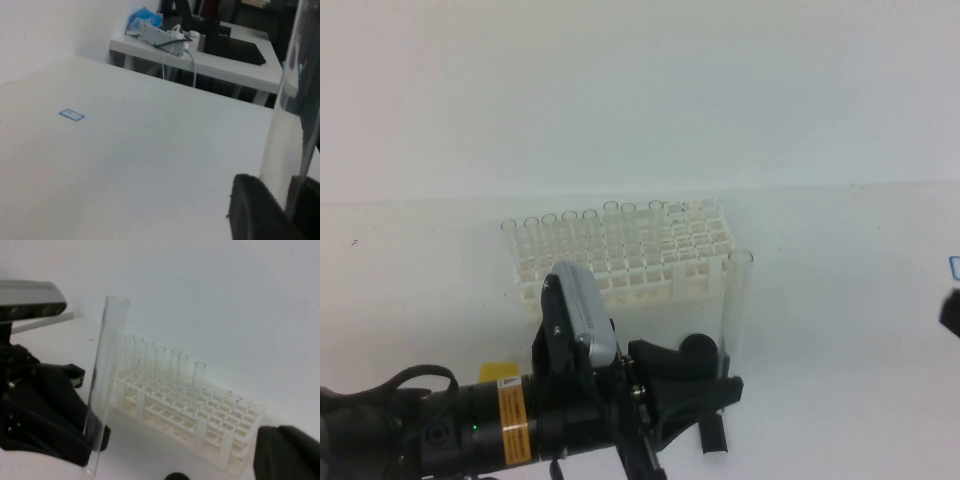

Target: Place the test tubes

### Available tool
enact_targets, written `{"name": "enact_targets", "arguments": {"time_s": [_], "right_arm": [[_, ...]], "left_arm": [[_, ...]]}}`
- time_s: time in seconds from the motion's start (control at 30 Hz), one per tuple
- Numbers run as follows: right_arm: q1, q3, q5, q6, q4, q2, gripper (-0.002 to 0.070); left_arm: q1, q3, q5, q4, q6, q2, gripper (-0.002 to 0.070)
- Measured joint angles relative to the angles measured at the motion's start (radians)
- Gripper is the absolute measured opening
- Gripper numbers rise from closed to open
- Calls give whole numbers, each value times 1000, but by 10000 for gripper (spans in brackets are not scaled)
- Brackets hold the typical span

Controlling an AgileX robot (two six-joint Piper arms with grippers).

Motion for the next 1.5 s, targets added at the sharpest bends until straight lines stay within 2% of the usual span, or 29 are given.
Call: {"name": "enact_targets", "arguments": {"time_s": [0.1, 0.3, 0.43, 0.6, 0.67, 0.87, 0.93, 1.03, 1.27, 1.5], "right_arm": [[2, -50, 93, -65, 65, 133, -1], [24, -165, 519, -183, 74, 372, -1], [24, -223, 614, -202, 74, 463, -1], [24, -273, 630, -207, 74, 526, 9], [24, -296, 635, -207, 74, 550, 59], [24, -378, 637, -179, 74, 624, 386], [31, -400, 637, -173, 74, 648, 437], [57, -431, 634, -171, 74, 684, 468], [140, -496, 571, -167, 74, 745, 480], [145, -538, 545, -160, 75, 799, 480]], "left_arm": [[24, 0, -46, 71, -23, 0, -1], [63, 0, -46, 55, -54, 0, -1], [65, 0, -46, -5, -71, 0, -1], [59, 0, -46, -26, -29, 0, -1], [59, 0, -46, -28, -29, 0, -1], [59, 0, -46, -26, -29, -4, -1], [59, 0, -46, -26, -29, -6, -1], [59, 0, -46, -26, -29, -6, -1], [59, 0, -46, -26, -29, -6, -1], [49, 0, -46, -26, -29, -6, -1]]}}
